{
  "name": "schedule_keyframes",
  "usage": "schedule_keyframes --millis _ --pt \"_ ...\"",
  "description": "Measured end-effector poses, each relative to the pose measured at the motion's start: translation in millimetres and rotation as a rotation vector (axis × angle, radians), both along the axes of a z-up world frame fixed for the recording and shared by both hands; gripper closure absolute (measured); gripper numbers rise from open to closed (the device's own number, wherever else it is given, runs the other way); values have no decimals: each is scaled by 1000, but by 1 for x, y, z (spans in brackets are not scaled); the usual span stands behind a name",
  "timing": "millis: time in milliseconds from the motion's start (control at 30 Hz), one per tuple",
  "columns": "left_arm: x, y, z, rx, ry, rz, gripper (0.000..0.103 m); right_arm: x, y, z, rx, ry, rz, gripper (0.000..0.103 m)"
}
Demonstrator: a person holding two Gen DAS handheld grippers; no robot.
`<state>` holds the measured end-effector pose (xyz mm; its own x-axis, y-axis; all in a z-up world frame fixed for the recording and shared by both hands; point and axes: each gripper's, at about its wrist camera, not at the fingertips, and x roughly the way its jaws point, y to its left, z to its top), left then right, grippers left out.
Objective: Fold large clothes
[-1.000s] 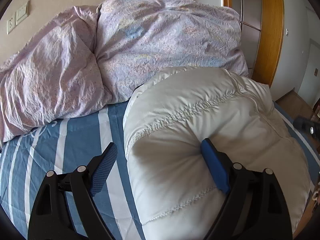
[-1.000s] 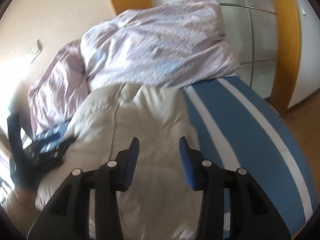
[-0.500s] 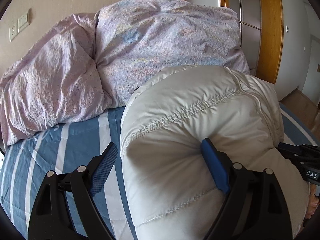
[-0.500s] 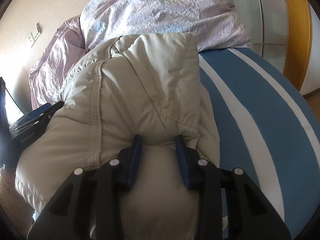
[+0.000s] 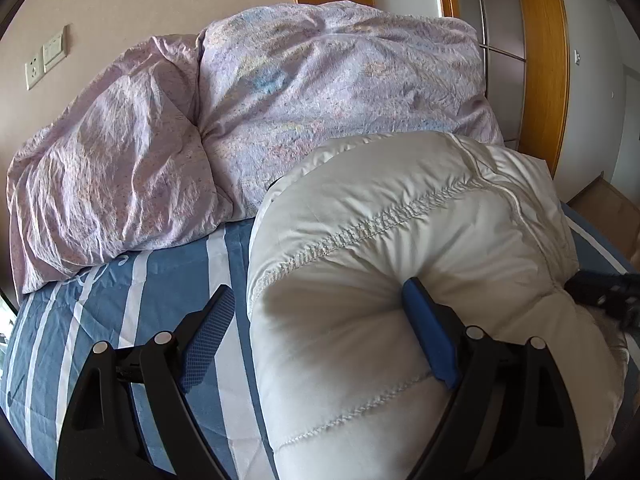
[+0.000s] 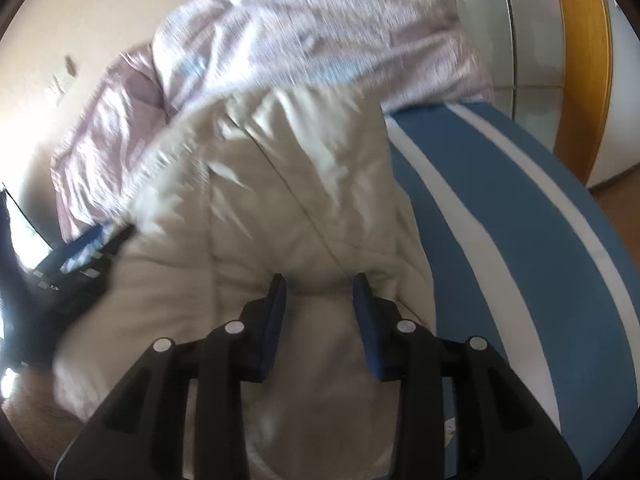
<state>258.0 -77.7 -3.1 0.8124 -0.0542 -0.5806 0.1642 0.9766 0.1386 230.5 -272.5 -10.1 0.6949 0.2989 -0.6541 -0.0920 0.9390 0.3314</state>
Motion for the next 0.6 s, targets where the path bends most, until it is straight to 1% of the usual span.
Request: schedule_keyframes --millis 100,200,300,333,533,600 --pt "0 -3 -1 9 -1 2 16 4 3 11 6 -24 -2 66" --pt "-1 -5 -1 24 -9 7 16 15 7 13 -2 -16 -3 66" --pt "-1 -6 -1 26 -12 10 16 31 12 -2 -35 45 -1 66" --pt "-1 -6 -1 26 -11 9 16 33 13 -7 -31 57 3 66" --pt "0 -9 -3 32 -15 16 16 42 7 -30 41 98 15 65" --pt "0 -9 -3 30 -13 15 16 43 6 -33 55 88 11 65"
